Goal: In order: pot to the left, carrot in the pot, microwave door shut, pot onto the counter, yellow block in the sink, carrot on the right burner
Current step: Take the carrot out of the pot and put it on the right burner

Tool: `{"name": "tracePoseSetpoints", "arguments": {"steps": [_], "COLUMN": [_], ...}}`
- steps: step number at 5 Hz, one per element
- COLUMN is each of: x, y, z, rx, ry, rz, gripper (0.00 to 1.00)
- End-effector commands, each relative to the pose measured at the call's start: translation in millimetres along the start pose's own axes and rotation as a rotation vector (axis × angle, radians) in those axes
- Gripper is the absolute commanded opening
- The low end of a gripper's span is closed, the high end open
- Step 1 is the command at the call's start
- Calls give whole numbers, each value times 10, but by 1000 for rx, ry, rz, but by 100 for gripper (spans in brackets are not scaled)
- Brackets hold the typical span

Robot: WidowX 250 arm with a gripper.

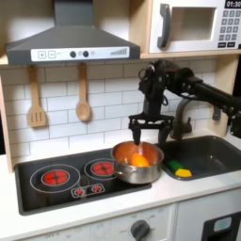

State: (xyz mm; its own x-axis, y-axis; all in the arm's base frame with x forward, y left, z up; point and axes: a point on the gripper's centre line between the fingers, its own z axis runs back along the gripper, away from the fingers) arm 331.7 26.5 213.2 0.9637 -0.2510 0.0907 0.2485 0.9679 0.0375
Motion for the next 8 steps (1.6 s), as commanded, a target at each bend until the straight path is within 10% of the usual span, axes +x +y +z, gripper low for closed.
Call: {"name": "tracePoseSetpoints", "arguments": {"steps": [1, 8], "x": [14, -119], "y": [53, 91], "z": [-194, -625], "rx": [-3, 9], "ry": [78, 181], "rz": [87, 61], "gripper": [100, 100]}}
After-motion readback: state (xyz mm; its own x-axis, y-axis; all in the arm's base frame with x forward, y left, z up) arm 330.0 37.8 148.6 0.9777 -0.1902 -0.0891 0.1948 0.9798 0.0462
